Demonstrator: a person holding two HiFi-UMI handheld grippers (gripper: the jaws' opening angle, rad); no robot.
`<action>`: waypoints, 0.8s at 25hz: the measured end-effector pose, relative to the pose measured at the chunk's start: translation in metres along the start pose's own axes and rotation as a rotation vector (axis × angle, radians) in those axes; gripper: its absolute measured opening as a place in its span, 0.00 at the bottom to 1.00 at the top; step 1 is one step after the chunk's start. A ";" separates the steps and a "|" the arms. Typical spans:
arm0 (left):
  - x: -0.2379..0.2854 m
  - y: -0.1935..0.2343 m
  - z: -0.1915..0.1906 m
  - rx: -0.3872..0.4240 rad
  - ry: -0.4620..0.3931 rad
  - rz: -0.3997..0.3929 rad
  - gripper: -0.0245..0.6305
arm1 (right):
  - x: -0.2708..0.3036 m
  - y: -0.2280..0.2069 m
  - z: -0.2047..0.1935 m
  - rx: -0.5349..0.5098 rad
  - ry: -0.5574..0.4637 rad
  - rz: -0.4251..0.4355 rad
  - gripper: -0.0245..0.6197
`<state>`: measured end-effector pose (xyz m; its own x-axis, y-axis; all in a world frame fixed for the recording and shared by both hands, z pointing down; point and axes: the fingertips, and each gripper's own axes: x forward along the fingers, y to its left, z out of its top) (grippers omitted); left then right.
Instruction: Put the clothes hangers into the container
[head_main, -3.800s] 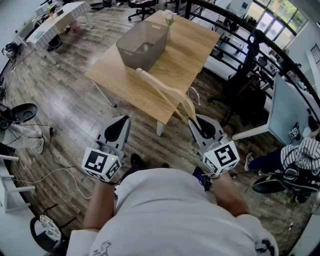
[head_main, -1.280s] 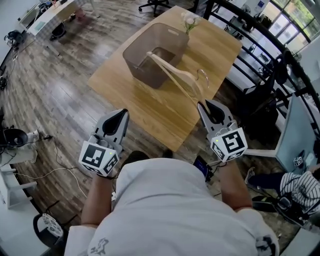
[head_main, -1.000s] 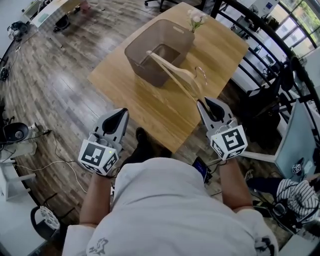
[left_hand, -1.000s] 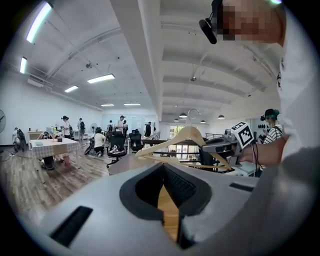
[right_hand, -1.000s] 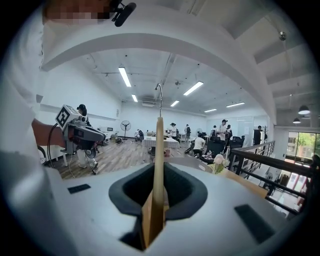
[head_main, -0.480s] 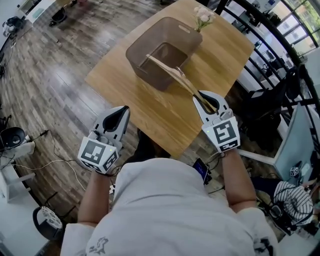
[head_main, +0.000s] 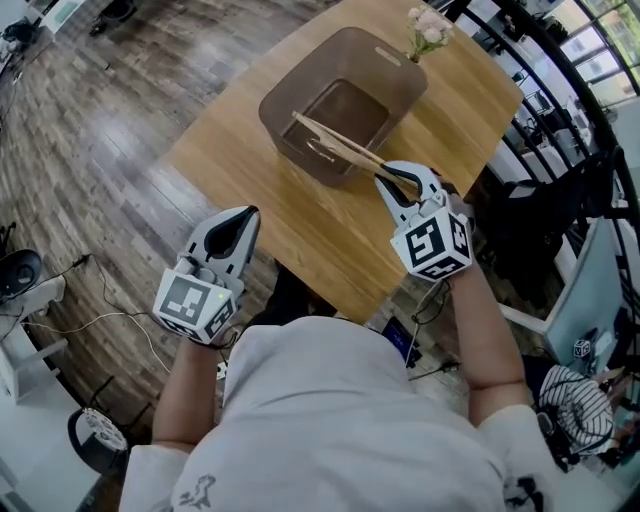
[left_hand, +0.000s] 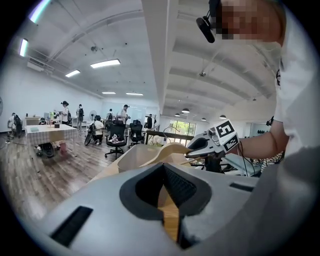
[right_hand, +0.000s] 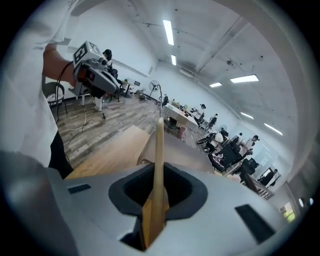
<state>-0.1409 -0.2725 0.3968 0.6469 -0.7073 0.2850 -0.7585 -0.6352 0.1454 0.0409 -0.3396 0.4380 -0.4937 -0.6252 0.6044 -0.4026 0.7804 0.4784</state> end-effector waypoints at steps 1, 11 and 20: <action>0.002 0.005 -0.001 -0.004 0.003 0.000 0.05 | 0.008 0.000 0.002 -0.036 0.013 0.006 0.13; 0.018 0.038 -0.008 -0.028 0.020 -0.008 0.05 | 0.072 0.000 0.002 -0.293 0.152 0.083 0.13; 0.024 0.057 -0.015 -0.057 0.033 -0.006 0.05 | 0.112 0.008 -0.005 -0.437 0.260 0.142 0.13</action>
<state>-0.1701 -0.3212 0.4267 0.6491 -0.6924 0.3149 -0.7586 -0.6199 0.2006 -0.0136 -0.4033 0.5123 -0.2898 -0.5336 0.7945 0.0406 0.8226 0.5672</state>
